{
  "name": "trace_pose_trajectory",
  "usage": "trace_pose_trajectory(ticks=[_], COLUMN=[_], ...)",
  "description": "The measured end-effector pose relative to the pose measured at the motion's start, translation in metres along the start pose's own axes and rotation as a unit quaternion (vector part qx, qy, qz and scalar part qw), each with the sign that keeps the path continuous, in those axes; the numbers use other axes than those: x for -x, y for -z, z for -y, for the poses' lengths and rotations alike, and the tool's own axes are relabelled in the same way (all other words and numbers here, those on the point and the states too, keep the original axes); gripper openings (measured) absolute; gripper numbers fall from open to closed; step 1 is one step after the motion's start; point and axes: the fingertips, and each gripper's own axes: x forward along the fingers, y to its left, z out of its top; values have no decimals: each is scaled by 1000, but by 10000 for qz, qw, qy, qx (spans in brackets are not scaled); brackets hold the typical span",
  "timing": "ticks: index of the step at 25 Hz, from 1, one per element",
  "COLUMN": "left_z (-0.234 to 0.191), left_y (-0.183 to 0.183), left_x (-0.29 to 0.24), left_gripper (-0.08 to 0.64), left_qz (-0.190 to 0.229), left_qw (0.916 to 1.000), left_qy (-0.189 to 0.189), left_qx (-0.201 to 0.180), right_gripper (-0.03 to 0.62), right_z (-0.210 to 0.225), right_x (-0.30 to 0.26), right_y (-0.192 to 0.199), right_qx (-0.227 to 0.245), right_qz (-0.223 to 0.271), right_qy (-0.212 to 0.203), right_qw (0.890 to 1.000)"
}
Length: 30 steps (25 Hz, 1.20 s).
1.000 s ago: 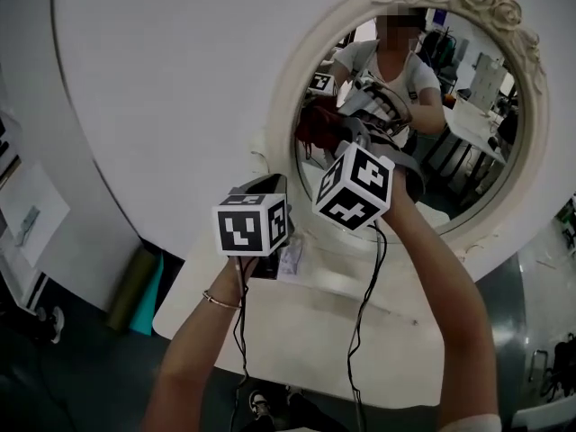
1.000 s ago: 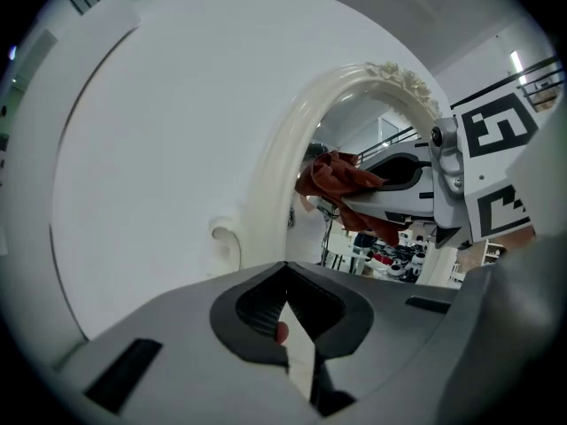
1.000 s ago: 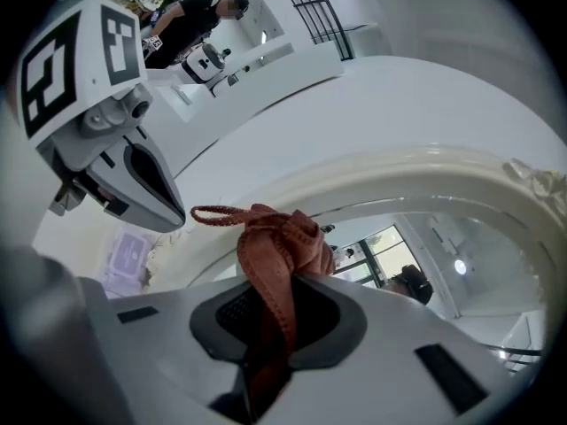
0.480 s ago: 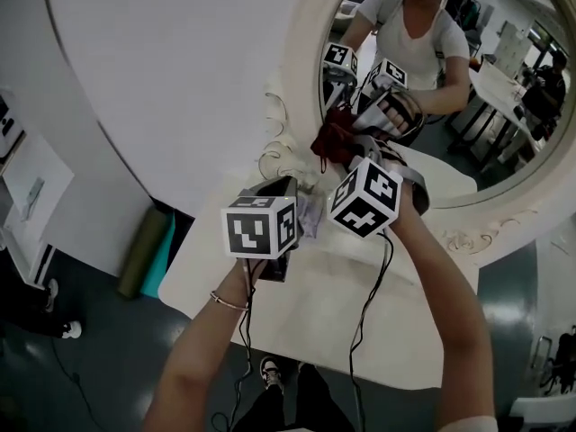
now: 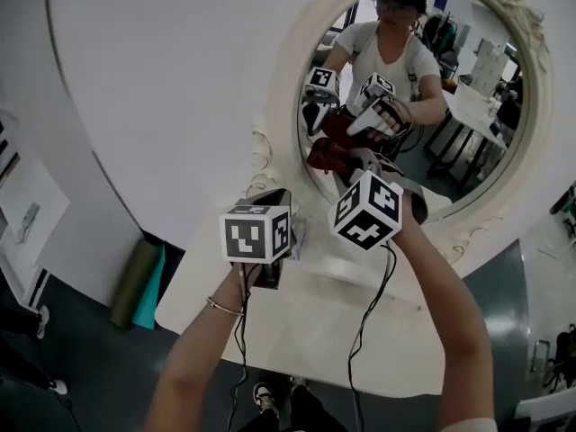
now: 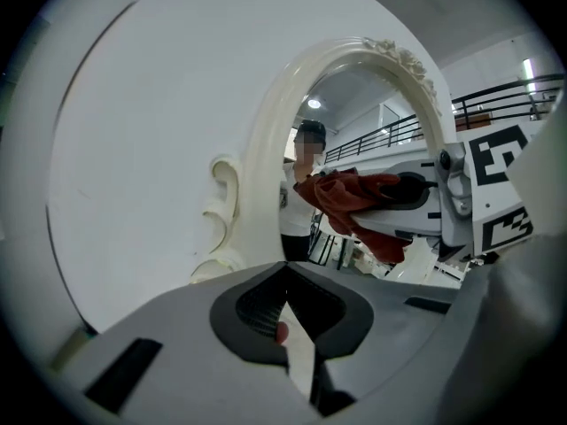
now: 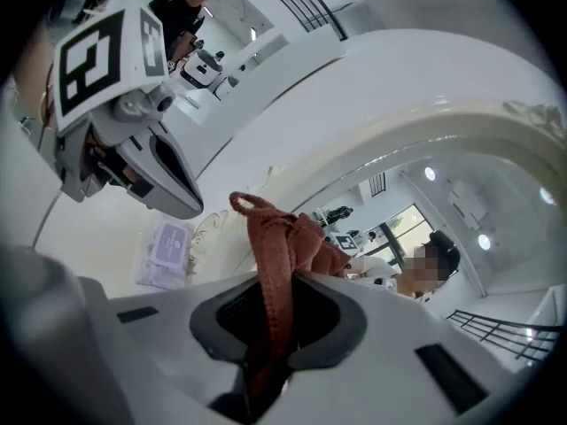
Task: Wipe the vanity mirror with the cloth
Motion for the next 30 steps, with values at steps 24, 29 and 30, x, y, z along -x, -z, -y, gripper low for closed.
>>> trace_pose_trajectory(ticks=[24,29,30], left_z=[165,160,158], left_y=[-248,-227,-223], left_x=[16,0,-2], left_gripper=[3,3,3], left_qz=[1688,1440,1402], left_qw=[9761,9811,9818], left_qy=[814,805,807], left_qx=[-1098,-1016,-998], right_gripper=[63,61,63], right_z=[276,255,251], right_x=[173,158,155], right_y=[-29,-22,-22], right_qx=[856,831,856], right_qz=[-277,-263,-262], right_qy=[1993,1736,1746], right_qw=[9758,9809,9806])
